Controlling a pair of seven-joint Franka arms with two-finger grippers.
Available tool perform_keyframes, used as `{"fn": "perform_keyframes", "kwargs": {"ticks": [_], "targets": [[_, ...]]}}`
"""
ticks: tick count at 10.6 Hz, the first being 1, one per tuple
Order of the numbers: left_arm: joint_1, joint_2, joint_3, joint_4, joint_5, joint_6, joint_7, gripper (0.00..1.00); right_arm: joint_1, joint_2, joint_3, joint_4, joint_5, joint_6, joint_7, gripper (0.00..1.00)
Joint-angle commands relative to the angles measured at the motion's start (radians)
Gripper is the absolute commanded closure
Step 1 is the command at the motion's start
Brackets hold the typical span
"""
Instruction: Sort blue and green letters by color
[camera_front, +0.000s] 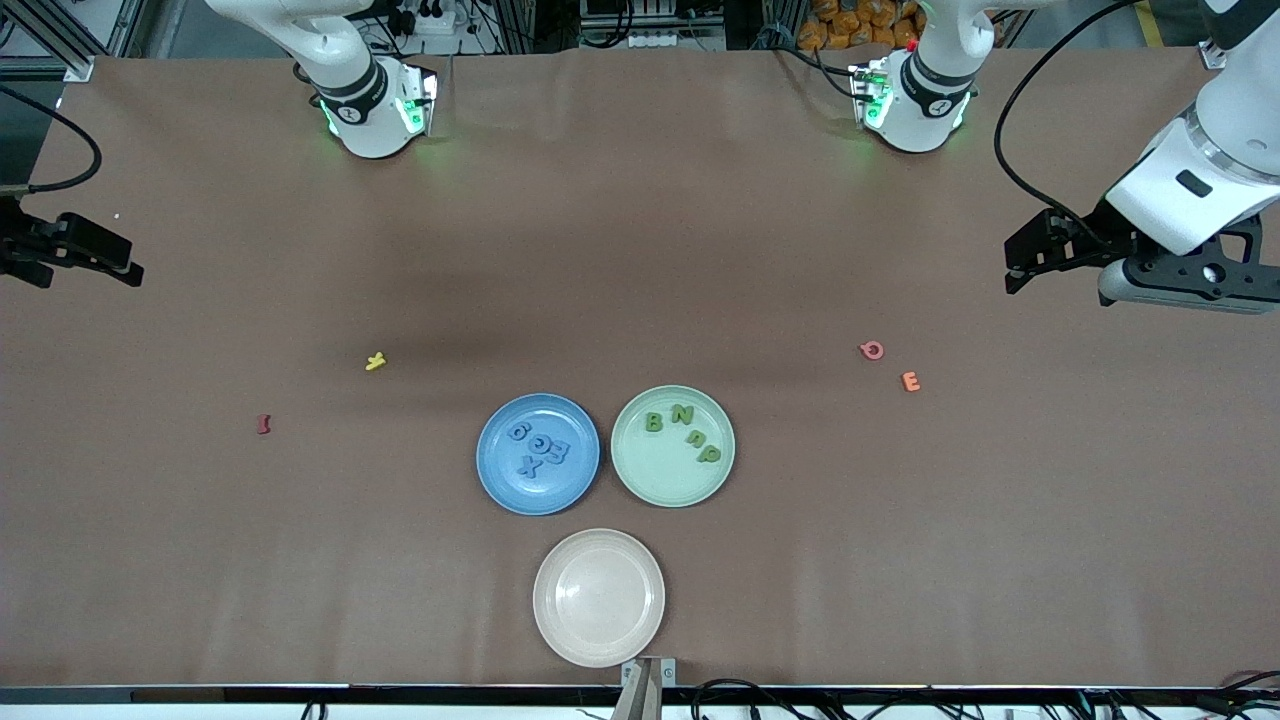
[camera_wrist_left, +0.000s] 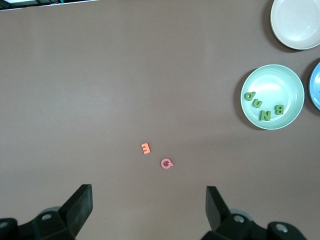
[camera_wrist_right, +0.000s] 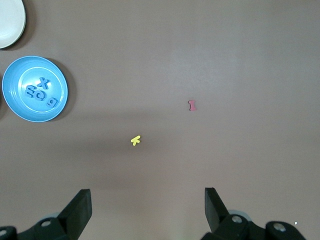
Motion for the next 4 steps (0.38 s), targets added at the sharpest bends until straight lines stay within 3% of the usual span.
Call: {"fn": "perform_keyframes", "kwargs": {"ticks": [1,4], "targets": [[-0.002,-0.017,-0.002,-0.018,0.025,0.013,-0.016,0.0,-0.013,0.001,0.01,0.012,-0.004,-0.01,0.023,0.0],[-0.002,-0.015,-0.002,-0.02,0.025,0.014,-0.016,0.0,-0.01,-0.001,0.012,0.012,-0.002,-0.01,0.042,0.0]]}}
